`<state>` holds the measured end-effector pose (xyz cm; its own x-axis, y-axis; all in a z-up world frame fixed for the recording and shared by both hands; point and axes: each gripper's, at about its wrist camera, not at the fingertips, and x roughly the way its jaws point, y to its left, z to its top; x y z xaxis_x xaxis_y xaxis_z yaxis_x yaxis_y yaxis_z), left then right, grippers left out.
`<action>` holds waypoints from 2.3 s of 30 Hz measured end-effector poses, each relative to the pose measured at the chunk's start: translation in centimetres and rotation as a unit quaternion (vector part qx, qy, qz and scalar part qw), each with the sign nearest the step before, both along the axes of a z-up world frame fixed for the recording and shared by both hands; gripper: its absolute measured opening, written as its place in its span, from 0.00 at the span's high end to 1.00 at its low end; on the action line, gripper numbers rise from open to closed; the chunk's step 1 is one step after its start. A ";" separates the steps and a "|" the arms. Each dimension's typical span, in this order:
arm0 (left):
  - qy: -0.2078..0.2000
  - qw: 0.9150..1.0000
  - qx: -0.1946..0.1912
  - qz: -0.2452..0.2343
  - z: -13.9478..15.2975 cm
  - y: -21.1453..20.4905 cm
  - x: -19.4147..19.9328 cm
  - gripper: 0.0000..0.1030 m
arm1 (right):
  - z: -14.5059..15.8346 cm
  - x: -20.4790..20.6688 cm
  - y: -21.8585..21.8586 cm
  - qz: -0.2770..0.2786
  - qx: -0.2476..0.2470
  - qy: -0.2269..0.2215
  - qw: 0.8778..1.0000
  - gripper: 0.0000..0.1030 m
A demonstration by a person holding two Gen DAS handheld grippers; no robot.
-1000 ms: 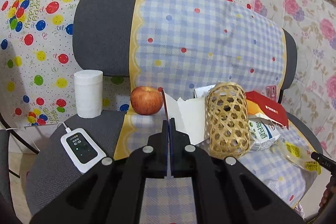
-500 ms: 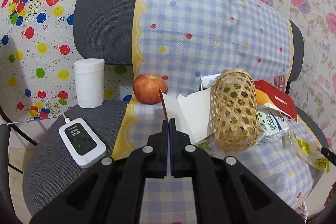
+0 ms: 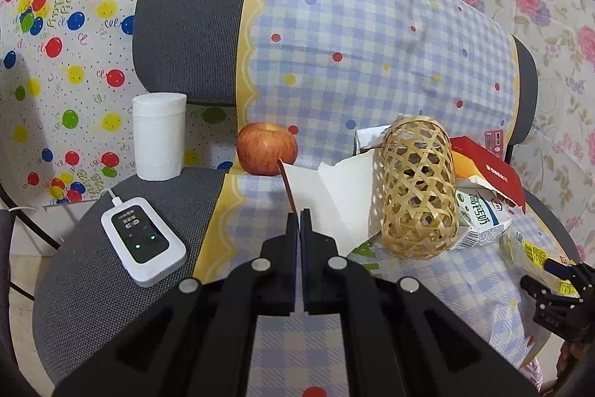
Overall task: Collect trash
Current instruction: 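Grasp the clear plastic bag with yellow labels with the right tool, then carry the paper strip and plastic bag to the trash bag and open both tools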
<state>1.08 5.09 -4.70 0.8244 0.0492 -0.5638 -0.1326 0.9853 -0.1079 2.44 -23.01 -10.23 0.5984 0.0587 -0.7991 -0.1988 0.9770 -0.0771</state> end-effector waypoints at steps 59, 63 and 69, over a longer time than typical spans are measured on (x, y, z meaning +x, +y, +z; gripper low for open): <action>-0.096 0.903 -0.013 -0.418 5.4 -23.1 -16.2 1.00 | 9.1 -21.7 -13.6 -0.180 0.161 -0.098 0.966 0.97; -0.072 0.897 0.005 -0.436 3.3 -25.5 -16.2 1.00 | 7.4 -22.2 -14.9 -0.195 0.163 -0.089 0.963 0.97; -0.038 0.892 0.035 -0.448 0.4 -28.2 -15.6 1.00 | 4.5 -21.8 -16.4 -0.208 0.185 -0.080 0.957 0.96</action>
<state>-14.55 -23.07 -4.34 0.5861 -0.6166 -0.5256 0.7179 0.6960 -0.0159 -19.34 -39.39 -5.77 0.7443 0.0505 -0.6659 0.1990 0.9351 0.2933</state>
